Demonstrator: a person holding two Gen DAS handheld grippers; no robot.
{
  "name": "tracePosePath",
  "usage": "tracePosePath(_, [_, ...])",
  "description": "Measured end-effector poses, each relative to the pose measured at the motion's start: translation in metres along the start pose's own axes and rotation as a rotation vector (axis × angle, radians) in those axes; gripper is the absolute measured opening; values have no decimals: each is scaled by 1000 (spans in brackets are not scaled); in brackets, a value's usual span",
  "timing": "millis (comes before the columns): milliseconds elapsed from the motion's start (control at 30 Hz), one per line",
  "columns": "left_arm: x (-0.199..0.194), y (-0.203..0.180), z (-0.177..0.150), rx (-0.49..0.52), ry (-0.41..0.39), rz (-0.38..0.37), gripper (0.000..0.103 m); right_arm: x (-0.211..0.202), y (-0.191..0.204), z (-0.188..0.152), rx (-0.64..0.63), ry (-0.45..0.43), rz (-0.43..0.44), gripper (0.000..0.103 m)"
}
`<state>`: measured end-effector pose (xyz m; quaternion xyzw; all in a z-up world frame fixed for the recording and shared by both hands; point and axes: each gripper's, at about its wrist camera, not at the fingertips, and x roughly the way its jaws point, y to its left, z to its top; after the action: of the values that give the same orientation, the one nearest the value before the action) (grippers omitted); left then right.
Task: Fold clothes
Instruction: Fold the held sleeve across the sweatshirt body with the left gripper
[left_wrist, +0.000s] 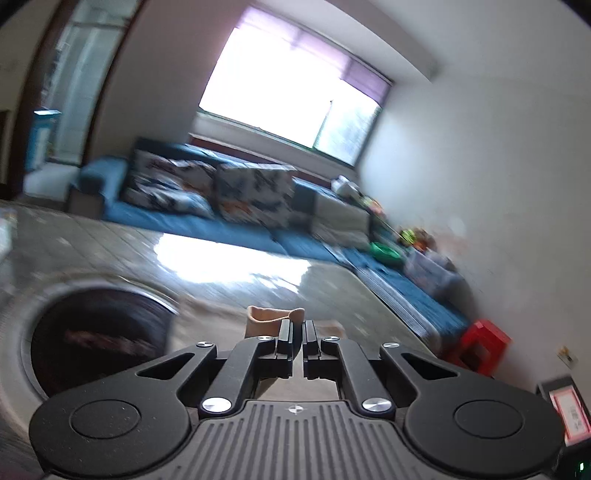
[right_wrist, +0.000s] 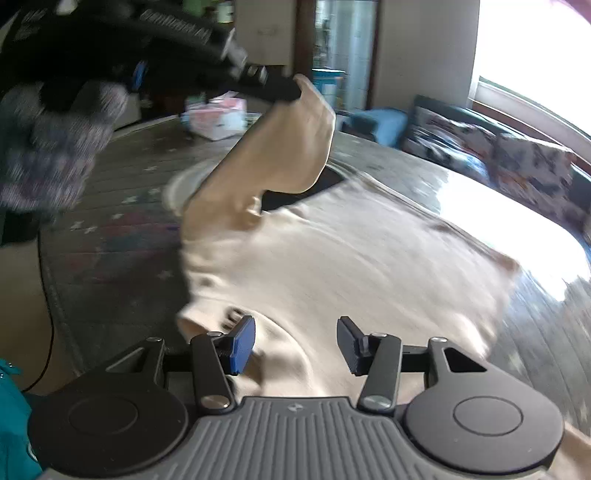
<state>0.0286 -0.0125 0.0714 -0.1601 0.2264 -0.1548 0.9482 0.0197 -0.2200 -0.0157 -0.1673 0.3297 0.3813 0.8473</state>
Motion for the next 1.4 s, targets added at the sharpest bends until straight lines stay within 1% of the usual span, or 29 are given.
tracePosePath(133, [27, -18, -26, 16, 82, -55, 5, -8, -19, -16, 77, 10, -46, 50])
tracePosePath(267, [51, -30, -52, 42, 160, -72, 5, -16, -32, -28, 132, 10, -80, 50])
tracePosePath(367, [60, -34, -67, 34, 203, -85, 8, -20, -39, -31, 159, 5, -102, 50])
tracePosePath(433, [61, -36, -75, 35, 235, -97, 14, -23, -43, -33, 177, 0, -117, 50])
tracePosePath(467, [59, -36, -76, 45, 244, -101, 15, -25, -46, -34, 186, -4, -124, 50])
tracePosePath(500, [57, -36, -77, 58, 252, -105, 20, -27, -48, -34, 193, -9, -130, 50])
tracePosePath(533, [54, -34, -78, 68, 257, -105, 32, -28, -49, -33, 201, -14, -135, 50])
tracePosePath(567, [50, -32, -77, 74, 259, -103, 37, -30, -51, -32, 208, -21, -141, 50])
tracePosePath(600, [46, -29, -76, 79, 257, -98, 39, -30, -52, -32, 214, -26, -145, 50])
tracePosePath(700, [35, -14, -69, 82, 235, -61, 39, -27, -57, -24, 239, -45, -140, 49])
tracePosePath(900, [24, 38, -55, 21, 203, 100, 37, -5, -60, -8, 233, -45, -113, 46])
tracePosePath(1033, [19, 65, -57, -16, 207, 159, 36, 11, -59, 1, 225, -30, -109, 41])
tracePosePath(1133, [17, 77, -62, -32, 222, 182, 34, 24, -60, 2, 231, -8, -119, 35])
tracePosePath(1167, [16, 79, -63, -33, 224, 190, 32, 27, -61, 2, 235, 0, -119, 34])
tracePosePath(1233, [13, 82, -63, -43, 219, 197, 31, 34, -62, 0, 238, 19, -122, 32])
tracePosePath(1300, [11, 82, -58, -54, 206, 196, 31, 39, -63, -3, 240, 35, -128, 28])
tracePosePath(1367, [10, 81, -51, -53, 184, 187, 30, 40, -64, -4, 243, 37, -132, 27])
tracePosePath(1400, [11, 79, -48, -50, 176, 177, 28, 40, -64, -4, 244, 35, -131, 27])
